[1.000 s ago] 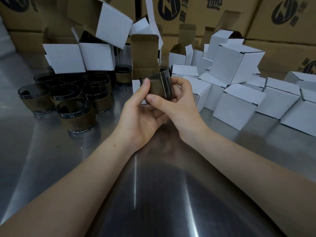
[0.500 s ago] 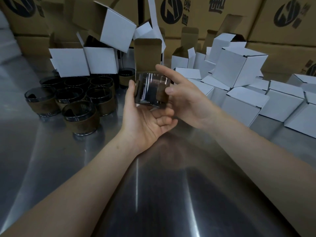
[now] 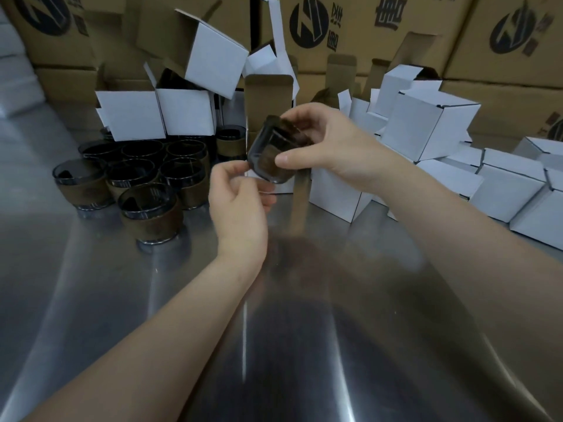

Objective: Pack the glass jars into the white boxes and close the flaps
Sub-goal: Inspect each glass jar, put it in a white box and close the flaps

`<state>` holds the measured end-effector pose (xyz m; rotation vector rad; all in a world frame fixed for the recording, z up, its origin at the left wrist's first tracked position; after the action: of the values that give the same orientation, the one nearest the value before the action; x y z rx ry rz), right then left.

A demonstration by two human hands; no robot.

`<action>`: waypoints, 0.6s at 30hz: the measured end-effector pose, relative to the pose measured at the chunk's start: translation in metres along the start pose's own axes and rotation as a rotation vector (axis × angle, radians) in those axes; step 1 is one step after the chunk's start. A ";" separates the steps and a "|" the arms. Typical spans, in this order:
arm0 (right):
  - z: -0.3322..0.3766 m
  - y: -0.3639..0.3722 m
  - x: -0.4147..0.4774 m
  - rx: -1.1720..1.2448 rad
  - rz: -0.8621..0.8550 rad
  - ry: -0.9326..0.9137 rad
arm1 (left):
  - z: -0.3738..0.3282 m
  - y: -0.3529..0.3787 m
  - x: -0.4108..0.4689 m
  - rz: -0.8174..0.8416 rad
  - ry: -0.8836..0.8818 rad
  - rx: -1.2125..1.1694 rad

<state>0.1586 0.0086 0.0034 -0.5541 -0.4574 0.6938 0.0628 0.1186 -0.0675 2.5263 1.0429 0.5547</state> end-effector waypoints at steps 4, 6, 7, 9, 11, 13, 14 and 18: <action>0.002 0.015 0.009 -0.174 0.115 0.038 | -0.008 -0.012 0.003 -0.153 0.097 0.047; 0.003 0.020 0.011 -0.284 0.111 0.052 | -0.012 -0.013 0.002 -0.171 0.115 0.086; 0.004 0.023 0.012 -0.351 0.107 0.049 | -0.011 -0.013 0.002 -0.164 0.118 0.105; 0.008 0.028 0.010 -0.468 0.099 0.027 | -0.010 -0.011 0.001 -0.139 0.111 0.120; 0.012 0.030 0.008 -0.520 0.091 0.007 | -0.008 -0.009 0.001 -0.107 0.095 0.106; 0.014 0.027 0.004 -0.491 0.094 0.011 | -0.007 -0.007 0.002 -0.065 0.084 0.086; 0.014 0.025 0.002 -0.472 0.106 0.017 | -0.007 -0.005 0.002 -0.042 0.086 0.084; 0.011 0.018 -0.005 -0.444 0.185 0.023 | -0.010 0.003 -0.001 0.098 0.169 0.264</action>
<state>0.1405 0.0199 0.0002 -1.0313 -0.5471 0.7655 0.0592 0.1177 -0.0580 2.8132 1.1210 0.7110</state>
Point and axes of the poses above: each hand's wrist, its own x-axis towards the middle knuckle, its own y-axis out of the palm, z = x × y, the point moved 7 cm from there along x, towards the middle knuckle, and after that the axes turned 12 degrees about -x, right-handed, at the moved point
